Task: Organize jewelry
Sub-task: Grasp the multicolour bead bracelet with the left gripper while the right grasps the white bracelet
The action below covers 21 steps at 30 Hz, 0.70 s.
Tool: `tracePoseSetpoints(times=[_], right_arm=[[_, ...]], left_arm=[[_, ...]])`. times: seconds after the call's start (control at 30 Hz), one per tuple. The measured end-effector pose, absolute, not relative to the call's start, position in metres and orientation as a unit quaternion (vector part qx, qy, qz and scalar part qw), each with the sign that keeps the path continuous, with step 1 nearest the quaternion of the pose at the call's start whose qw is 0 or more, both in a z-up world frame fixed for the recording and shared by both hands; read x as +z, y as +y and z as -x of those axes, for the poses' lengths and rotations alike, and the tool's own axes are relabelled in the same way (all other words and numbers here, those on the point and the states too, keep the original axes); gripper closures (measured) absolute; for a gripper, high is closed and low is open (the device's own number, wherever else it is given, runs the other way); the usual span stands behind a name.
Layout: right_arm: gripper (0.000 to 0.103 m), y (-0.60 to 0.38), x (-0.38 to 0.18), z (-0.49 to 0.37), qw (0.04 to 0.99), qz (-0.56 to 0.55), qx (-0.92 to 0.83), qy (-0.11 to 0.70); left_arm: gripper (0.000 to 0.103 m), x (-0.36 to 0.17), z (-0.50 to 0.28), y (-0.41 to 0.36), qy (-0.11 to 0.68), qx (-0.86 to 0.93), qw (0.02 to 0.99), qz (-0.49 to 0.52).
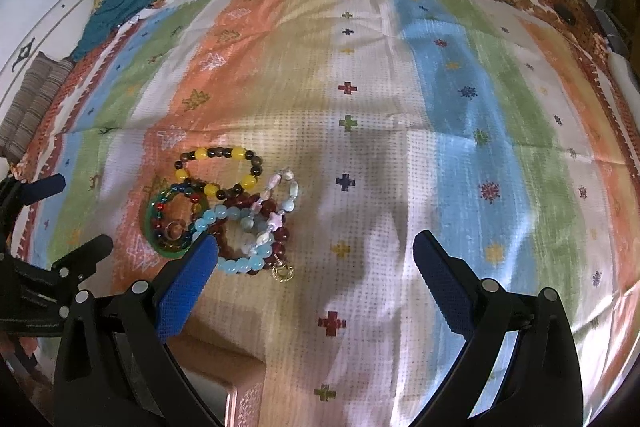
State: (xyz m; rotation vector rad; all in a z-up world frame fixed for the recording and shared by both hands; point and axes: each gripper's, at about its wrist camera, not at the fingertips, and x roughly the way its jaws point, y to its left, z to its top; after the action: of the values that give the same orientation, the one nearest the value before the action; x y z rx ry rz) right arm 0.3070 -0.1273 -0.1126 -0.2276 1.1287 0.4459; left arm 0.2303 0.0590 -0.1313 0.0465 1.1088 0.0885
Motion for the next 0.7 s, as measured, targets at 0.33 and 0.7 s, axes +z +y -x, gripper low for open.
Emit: tracePoseSetpoints(times=[0.33,0.7], right_arm=[[0.004,-0.12,-0.131,-0.322,0.804,0.106,0.205,0.548],[0.004,-0.105,-0.147,-0.333,0.791,0.117,0.206,0.564]], left_arm=[[0.006,-0.152,-0.247,0.066,0.541,0.026,0.84,-0.011],[0.014,-0.161,-0.264,0.069,0.544,0.024,0.839,-0.008]])
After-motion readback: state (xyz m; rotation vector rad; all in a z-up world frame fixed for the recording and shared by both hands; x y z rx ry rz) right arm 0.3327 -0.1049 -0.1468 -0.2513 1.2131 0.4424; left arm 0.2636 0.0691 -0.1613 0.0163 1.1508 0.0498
